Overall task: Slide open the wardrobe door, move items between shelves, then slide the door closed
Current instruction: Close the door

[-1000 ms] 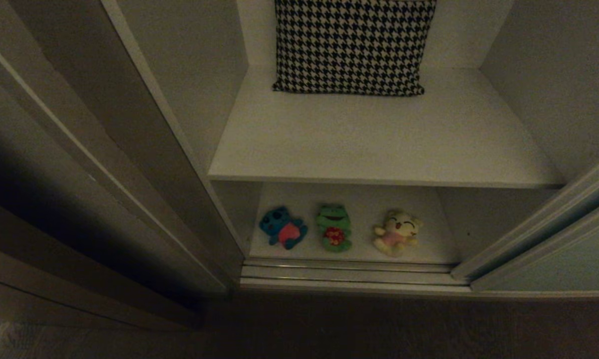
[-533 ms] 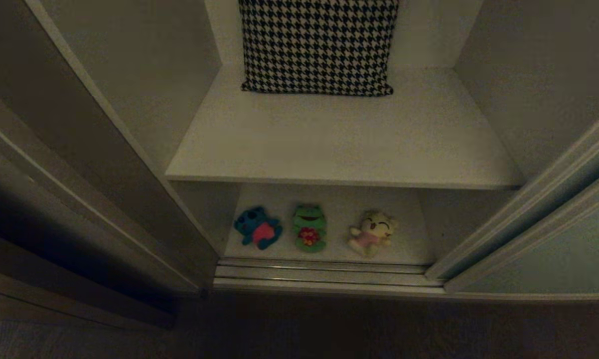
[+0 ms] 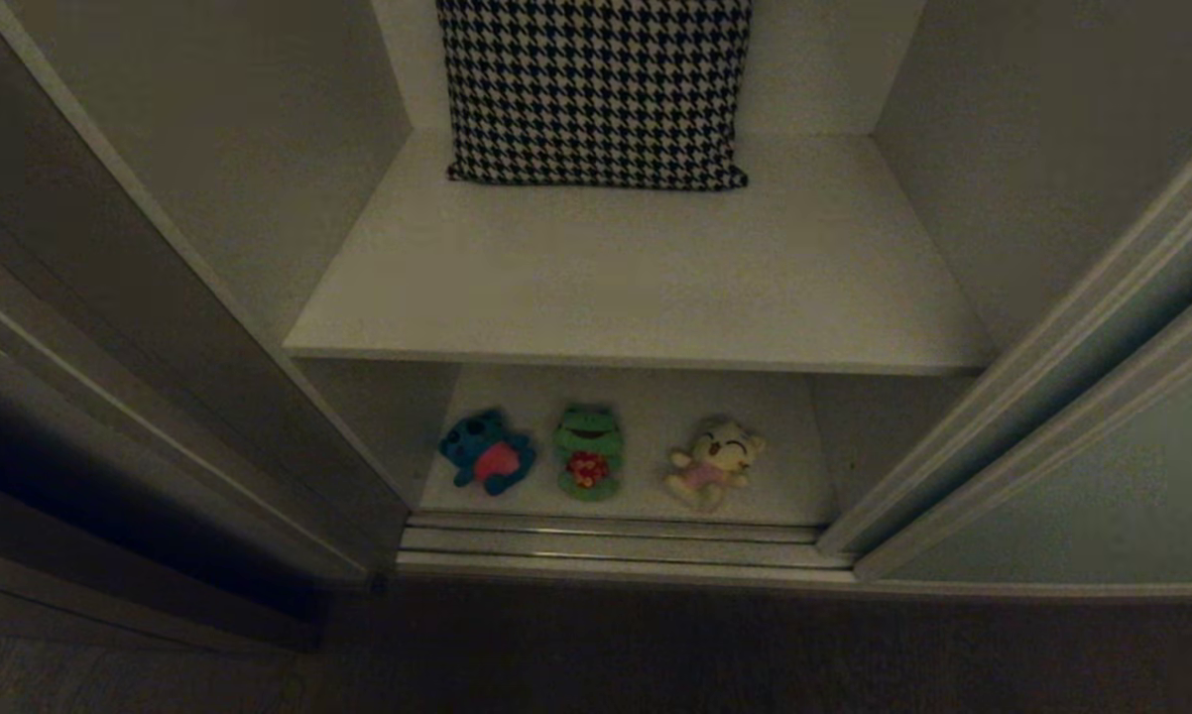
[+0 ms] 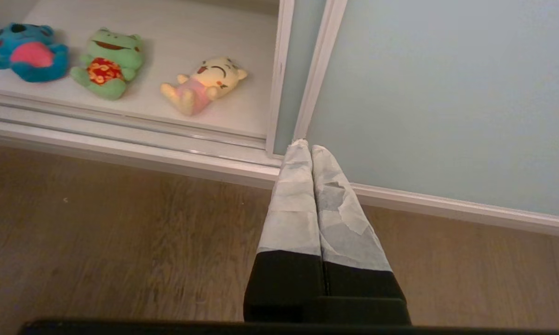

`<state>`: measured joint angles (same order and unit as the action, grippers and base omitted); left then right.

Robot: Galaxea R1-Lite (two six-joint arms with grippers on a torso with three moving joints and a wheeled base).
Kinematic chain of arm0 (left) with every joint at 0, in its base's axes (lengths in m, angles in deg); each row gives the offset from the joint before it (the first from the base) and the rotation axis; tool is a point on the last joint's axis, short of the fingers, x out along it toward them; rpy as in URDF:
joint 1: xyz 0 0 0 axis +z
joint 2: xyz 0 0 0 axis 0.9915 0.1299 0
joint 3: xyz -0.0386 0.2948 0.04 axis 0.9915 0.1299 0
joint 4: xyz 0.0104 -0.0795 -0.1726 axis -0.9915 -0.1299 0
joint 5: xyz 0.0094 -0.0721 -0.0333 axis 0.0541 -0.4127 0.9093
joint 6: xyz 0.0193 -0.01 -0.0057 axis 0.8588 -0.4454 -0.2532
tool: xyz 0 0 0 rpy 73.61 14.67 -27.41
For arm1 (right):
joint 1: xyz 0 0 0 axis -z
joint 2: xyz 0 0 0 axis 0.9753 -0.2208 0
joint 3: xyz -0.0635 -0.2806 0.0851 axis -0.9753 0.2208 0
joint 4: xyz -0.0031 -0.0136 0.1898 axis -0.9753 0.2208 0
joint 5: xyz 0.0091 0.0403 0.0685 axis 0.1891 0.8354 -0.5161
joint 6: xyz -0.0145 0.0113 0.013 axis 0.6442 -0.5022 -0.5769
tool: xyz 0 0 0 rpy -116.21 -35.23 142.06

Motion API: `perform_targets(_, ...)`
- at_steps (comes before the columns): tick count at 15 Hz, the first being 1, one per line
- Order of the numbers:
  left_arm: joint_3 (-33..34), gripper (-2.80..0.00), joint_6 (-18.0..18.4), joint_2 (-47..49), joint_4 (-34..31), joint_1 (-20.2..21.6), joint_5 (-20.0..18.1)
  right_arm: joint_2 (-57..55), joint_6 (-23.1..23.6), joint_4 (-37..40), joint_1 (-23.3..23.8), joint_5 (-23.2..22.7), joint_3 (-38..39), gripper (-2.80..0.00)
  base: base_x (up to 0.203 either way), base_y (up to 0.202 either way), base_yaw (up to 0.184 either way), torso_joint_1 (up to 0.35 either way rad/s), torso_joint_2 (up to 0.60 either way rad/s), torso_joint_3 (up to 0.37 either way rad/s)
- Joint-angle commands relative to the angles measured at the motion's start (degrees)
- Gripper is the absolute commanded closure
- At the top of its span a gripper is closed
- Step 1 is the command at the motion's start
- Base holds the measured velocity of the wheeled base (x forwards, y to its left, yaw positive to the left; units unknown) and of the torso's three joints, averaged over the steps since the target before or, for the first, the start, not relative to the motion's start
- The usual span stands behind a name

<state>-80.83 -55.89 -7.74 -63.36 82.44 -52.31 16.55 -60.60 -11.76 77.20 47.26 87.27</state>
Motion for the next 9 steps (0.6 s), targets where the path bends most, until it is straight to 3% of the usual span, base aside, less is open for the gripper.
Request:
perform_targets(1,-0.04,0.0,-0.05,0.07,-0.05,0.01,0.04,0.01,0.04,0.02,-0.04,-0.04,-0.04,0.0,0.0,0.0,0.0,0.0,0.0,0.0)
perform_targets(7,-0.04,0.0,-0.05,0.07,0.04,0.01,0.04,0.01,0.04,0.02,-0.04,-0.04,0.0,0.0,0.0,0.0,0.0,0.0,0.0,0.0)
perform_targets(9,0.05,0.0,-0.05,0.07,-0.05,0.01,0.04,0.01,0.04,0.02,-0.04,-0.04,0.05,0.0,-0.143,0.0,0.001,0.005,0.0,0.005)
